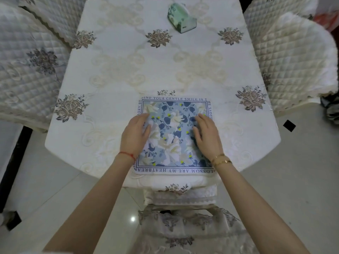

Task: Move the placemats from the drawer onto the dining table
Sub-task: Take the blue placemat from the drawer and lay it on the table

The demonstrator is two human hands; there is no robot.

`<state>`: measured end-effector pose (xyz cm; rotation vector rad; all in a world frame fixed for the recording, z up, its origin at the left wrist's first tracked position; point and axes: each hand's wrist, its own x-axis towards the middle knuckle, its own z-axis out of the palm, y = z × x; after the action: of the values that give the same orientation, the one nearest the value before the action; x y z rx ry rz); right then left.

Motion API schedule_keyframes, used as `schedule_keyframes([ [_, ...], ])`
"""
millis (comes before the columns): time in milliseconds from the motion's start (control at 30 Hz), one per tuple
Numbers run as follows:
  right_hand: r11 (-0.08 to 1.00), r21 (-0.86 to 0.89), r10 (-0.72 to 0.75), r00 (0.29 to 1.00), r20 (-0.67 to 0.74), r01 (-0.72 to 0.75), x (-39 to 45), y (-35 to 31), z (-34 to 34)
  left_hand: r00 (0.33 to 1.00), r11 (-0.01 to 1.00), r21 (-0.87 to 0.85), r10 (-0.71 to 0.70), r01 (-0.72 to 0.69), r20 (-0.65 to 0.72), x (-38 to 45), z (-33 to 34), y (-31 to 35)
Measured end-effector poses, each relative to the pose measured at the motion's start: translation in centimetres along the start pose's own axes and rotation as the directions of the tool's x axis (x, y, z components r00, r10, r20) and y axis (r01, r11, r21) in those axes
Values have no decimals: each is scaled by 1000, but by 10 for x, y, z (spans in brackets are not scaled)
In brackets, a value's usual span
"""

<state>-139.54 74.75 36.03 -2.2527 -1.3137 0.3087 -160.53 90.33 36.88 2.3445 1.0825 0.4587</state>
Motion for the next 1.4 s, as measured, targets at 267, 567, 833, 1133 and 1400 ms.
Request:
schedule_keyframes([
  [267, 971, -114, -179, 954, 240, 211, 96, -25, 45, 964, 972, 114, 179, -204, 198, 89, 45, 8],
  [567, 961, -202, -143, 964, 222, 189, 89, 19, 33, 983, 970, 202, 104, -134, 153, 76, 42, -26],
  [833, 968, -248, 59, 993, 101, -32, 54, 58, -12, 994, 978, 207, -27, 4, 109, 59, 21, -34],
  [1133, 985, -153, -42, 978, 203, 74, 7, 10, 21, 957, 960, 194, 153, -203, 245, -2, 33, -1],
  [1400, 969, -246, 34, 983, 178, 12, -17, 47, -8, 980, 966, 250, 10, -61, 197, -22, 23, -22],
])
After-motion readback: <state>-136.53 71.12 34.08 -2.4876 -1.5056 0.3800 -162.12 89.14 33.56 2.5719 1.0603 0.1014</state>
